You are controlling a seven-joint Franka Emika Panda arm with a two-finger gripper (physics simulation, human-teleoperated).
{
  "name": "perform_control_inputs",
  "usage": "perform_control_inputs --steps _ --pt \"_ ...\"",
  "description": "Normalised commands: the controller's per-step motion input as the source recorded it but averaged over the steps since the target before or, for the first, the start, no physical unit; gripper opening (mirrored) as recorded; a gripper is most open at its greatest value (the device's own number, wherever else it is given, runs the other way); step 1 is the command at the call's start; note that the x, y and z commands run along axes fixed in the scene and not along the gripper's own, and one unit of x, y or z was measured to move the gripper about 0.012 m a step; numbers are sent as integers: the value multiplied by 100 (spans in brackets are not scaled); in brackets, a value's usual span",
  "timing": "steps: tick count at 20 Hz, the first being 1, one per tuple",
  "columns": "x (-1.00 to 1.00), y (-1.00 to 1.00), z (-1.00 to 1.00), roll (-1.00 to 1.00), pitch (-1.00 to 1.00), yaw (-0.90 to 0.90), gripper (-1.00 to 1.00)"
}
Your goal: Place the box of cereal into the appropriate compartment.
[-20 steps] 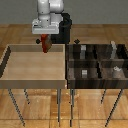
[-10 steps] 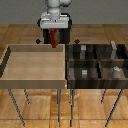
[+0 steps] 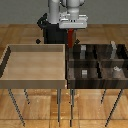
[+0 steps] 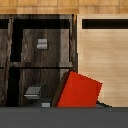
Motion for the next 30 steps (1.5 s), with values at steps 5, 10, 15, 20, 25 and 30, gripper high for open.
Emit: perform_control_inputs --steps 5,10,15,20,25,30 --pt "0 100 0 0 0 0 -100" --pt "0 100 0 0 0 0 -100" --pt "0 100 0 0 0 0 -100" --pt "0 100 0 0 0 0 -100" --pt "0 80 -20 0 0 0 -100" --pt "0 0 -80 0 0 0 -100"
